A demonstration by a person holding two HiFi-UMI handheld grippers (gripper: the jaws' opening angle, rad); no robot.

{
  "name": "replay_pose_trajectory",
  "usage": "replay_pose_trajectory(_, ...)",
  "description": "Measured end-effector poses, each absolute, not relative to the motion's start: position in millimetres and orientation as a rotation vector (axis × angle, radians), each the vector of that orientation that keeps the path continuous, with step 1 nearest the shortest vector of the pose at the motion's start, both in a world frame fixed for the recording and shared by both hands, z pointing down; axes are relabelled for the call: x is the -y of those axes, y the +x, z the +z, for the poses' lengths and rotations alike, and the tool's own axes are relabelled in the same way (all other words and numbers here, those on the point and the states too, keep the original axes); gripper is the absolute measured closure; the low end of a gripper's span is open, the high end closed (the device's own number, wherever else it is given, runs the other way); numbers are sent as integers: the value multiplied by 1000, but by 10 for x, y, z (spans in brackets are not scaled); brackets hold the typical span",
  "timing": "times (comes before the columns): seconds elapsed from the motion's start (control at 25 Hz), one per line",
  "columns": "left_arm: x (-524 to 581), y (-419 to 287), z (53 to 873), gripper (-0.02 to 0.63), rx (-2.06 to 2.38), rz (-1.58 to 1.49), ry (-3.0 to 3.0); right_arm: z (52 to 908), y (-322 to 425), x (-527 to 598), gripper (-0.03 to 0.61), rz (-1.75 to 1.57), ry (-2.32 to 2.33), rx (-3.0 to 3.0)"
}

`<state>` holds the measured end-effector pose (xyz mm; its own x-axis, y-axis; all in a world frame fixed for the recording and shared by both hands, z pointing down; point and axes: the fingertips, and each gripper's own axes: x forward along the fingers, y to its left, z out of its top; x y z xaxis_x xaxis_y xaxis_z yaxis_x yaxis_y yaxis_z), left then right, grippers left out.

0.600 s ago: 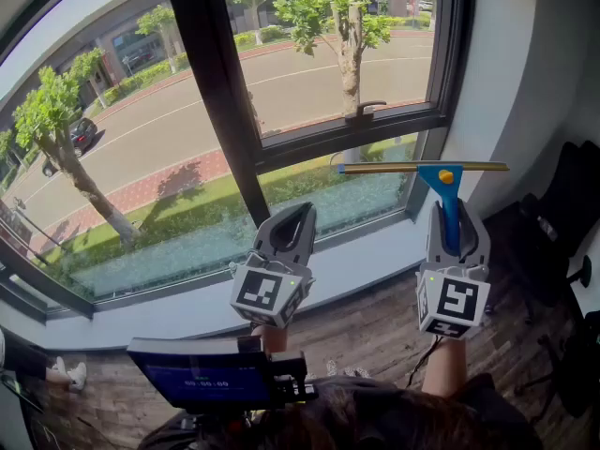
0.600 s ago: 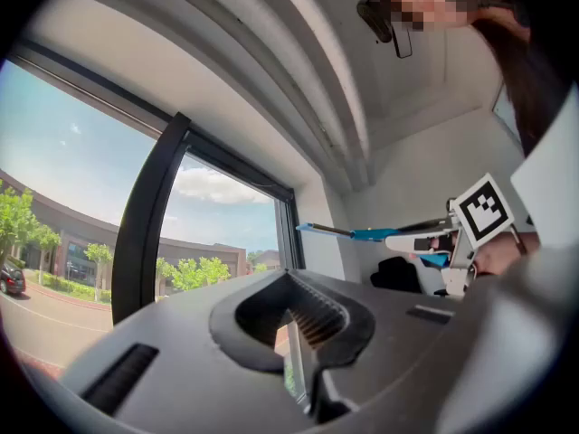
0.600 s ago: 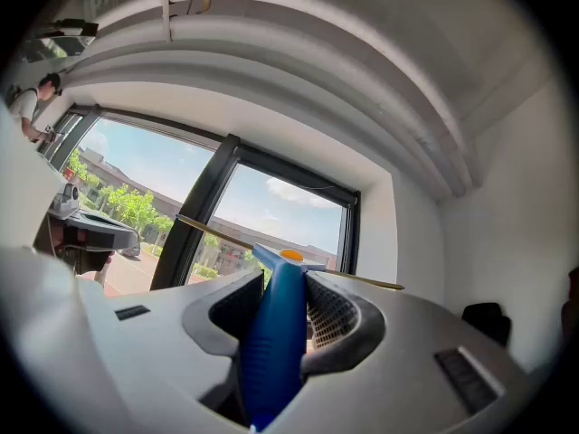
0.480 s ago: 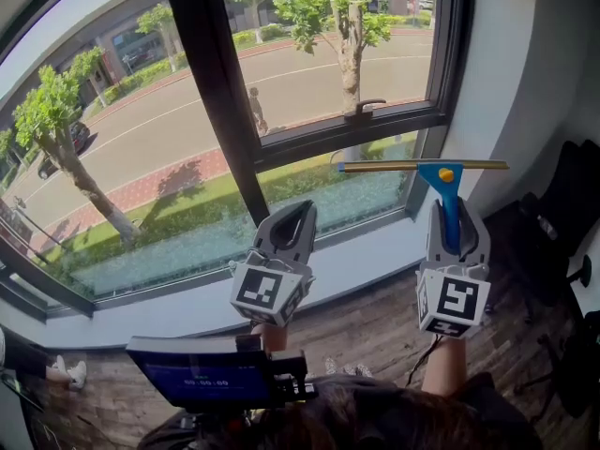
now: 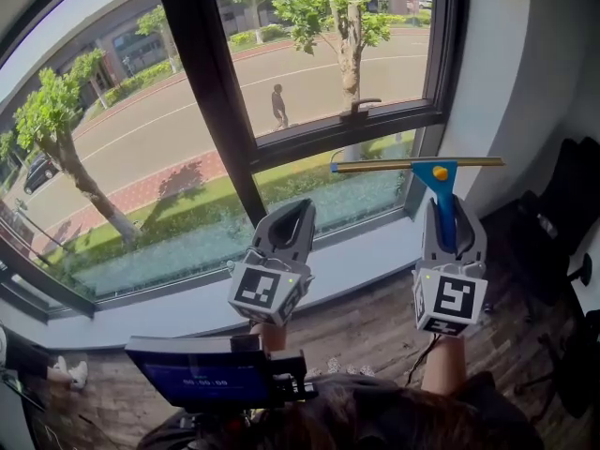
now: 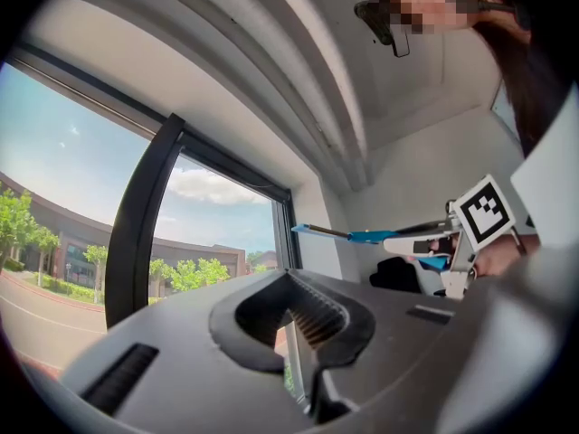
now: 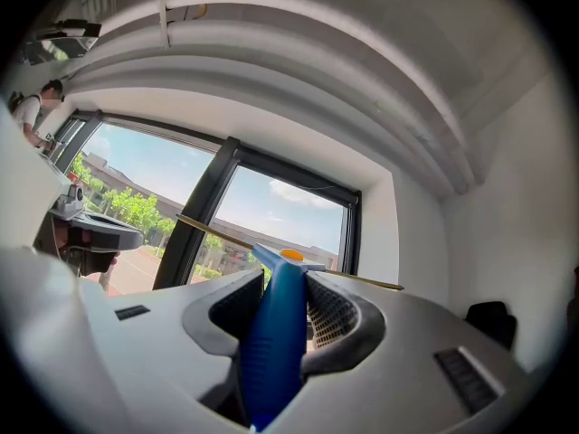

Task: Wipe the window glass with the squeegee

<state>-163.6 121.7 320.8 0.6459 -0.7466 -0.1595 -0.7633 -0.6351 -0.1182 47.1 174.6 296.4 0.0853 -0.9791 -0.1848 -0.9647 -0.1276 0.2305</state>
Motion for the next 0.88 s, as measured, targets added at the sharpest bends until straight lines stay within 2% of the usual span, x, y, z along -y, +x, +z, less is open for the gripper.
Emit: replay_pose_trajectory(0.88,-952,-1229,3355,612,-1257,136,-2680,3088,905,-1456,437,-427,2263,2106)
